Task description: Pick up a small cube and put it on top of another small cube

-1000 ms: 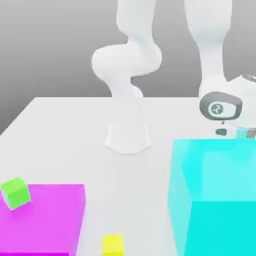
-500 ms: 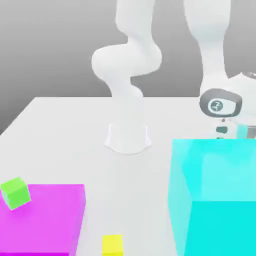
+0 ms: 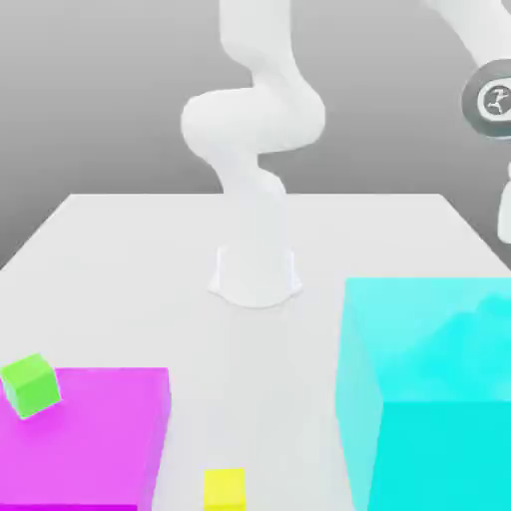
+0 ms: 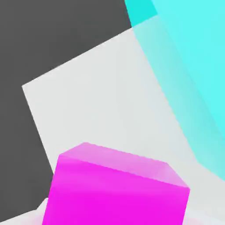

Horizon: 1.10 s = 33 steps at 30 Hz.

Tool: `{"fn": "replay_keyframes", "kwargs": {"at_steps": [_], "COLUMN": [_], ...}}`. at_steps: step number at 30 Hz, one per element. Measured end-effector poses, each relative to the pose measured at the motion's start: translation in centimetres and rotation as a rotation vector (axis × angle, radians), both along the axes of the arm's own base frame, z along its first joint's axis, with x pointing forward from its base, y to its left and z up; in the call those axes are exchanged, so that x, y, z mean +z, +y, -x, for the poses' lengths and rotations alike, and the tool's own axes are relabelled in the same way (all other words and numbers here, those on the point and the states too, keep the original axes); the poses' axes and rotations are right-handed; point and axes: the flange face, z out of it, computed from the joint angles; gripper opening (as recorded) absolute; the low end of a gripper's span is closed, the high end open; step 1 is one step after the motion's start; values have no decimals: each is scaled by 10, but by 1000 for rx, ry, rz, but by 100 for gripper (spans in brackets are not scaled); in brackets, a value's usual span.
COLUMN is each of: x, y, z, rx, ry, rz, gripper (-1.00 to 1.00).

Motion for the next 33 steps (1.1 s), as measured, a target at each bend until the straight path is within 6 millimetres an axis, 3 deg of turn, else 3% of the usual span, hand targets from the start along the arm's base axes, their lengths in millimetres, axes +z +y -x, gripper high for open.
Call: {"fn": "replay_keyframes", "kwargs": {"at_steps": [2,4,9,13,17,18,22,24,26,27,33], "x": [12,17,25,30,35,28,-33,-66,-99,-112,-118], "y": [-63,-120,-270,-391,-505,-526,-581,-593,-589,-586,-585], "z": [-43,-68,-98,-90,-54,-42,19,35,35,34,34], "rx": [-86,-152,-315,-442,-565,-591,-681,-703,-692,-686,-684], "ry": [-2,6,34,60,85,104,228,262,270,272,273], "rz": [9,20,39,42,34,35,35,32,34,35,36], "gripper": [-100,-100,-100,-100,-100,-100,-100,-100,-100,100,100]}}
